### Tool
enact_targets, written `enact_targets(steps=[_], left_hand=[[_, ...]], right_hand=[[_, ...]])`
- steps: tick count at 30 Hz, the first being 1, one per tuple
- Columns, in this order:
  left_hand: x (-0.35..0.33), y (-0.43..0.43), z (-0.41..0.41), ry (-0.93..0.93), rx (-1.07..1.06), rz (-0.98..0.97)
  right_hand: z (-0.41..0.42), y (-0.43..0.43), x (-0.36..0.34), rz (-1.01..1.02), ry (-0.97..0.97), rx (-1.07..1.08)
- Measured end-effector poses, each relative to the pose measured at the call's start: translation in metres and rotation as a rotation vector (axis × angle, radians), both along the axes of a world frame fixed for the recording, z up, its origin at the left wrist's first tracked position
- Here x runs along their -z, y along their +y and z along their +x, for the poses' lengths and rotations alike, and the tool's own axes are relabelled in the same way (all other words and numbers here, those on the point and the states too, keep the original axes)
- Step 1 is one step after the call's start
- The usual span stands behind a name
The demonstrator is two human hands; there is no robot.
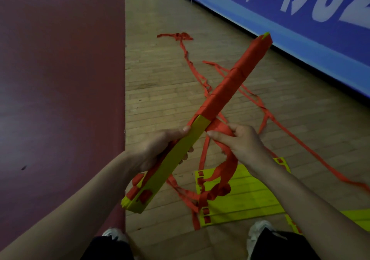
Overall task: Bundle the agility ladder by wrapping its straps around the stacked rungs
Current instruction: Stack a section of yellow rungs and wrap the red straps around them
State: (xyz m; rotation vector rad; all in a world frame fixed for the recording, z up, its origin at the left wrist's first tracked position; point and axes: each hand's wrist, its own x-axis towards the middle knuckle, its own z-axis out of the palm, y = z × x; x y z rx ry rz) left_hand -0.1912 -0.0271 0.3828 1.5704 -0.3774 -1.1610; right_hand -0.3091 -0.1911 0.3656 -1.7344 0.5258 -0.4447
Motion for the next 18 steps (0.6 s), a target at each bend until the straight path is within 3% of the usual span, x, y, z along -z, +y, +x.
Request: enact_targets(steps=[5, 7, 13, 18], left_hand=[[0.001, -0.008, -0.012, 0.003, -0.031, -0.001], [0.002, -0.011, -0.019, -0.128, -0.007, 0.017], [0.019, -0.024, -0.027, -0.632, -0.012, 0.071], [0.030, -0.028, -0.028, -0.725, -0.165, 0.115]], right_hand=[[0.002, 0.005, -0.001, -0.228, 0.010, 0.055], [0.003, 0.007, -0.001, -0.249, 0.027, 0.100], [0.010, 0.013, 0.003, -0.212, 0.059, 0.198], [0.014, 0.018, 0.012, -0.012, 0.043, 0.232]])
